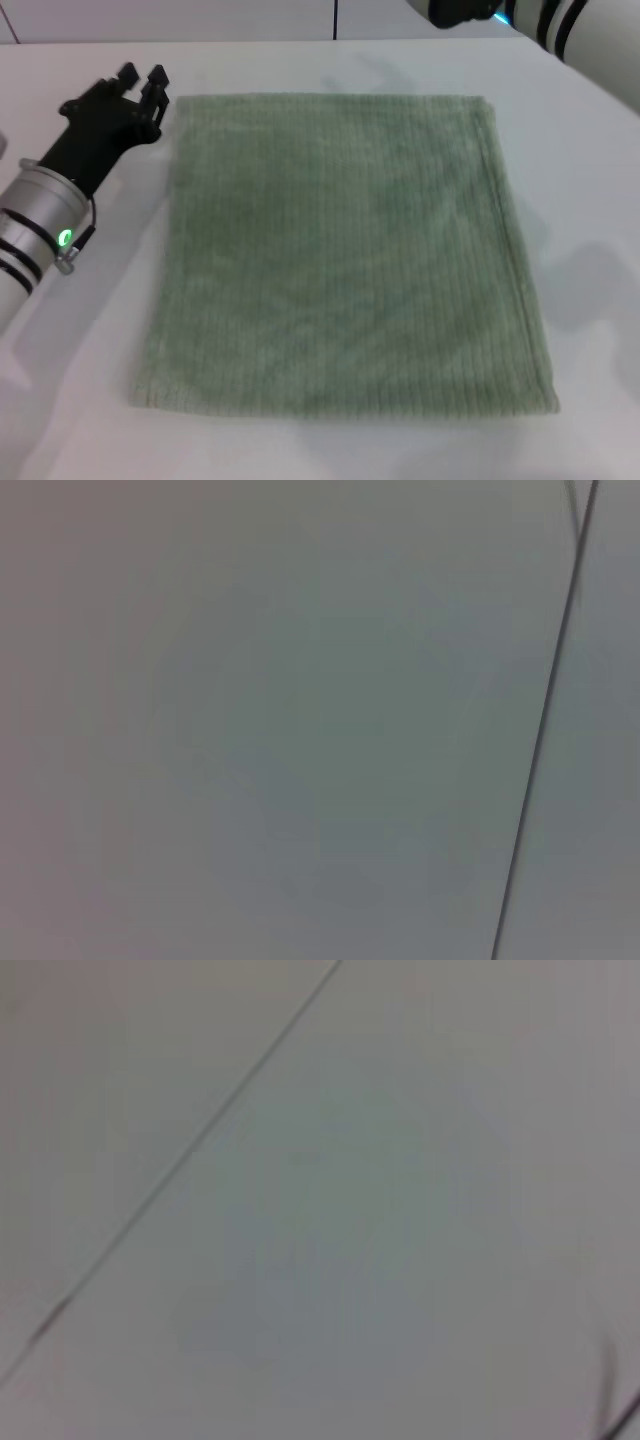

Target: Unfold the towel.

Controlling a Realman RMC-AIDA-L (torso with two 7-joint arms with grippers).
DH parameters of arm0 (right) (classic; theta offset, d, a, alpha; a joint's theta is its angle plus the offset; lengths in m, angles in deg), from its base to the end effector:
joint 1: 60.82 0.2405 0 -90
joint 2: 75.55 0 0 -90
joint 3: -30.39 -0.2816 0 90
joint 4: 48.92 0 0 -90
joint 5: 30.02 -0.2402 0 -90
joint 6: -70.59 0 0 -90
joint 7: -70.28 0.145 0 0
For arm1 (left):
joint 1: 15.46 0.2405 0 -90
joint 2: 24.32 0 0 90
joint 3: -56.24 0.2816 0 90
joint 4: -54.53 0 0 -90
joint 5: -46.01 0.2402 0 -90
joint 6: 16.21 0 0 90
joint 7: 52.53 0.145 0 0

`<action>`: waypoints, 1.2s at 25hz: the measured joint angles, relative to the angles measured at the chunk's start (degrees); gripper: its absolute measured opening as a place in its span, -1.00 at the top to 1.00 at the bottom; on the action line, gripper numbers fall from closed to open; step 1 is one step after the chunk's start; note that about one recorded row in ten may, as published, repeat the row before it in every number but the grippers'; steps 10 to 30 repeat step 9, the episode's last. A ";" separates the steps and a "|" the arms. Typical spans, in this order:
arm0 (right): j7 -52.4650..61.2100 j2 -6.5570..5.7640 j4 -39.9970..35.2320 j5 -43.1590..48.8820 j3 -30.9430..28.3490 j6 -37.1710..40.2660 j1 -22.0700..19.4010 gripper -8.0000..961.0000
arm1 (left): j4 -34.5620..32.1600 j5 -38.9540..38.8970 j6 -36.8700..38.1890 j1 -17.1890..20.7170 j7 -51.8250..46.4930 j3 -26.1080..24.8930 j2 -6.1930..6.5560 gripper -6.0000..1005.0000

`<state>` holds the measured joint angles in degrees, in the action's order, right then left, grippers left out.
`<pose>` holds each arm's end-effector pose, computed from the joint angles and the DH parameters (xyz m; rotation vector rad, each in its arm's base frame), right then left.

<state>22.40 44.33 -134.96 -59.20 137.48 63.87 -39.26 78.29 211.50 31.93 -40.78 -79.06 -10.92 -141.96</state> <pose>0.0713 0.4184 -0.0246 -1.9704 -0.2230 0.3774 -0.3158 0.3970 -0.0712 -1.8409 -0.7264 -0.8171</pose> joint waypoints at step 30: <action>0.02 0.00 22.81 -8.16 12.99 52.44 -1.38 -0.48 | -1.35 -0.04 12.69 2.97 3.29 -2.21 -0.32 -0.09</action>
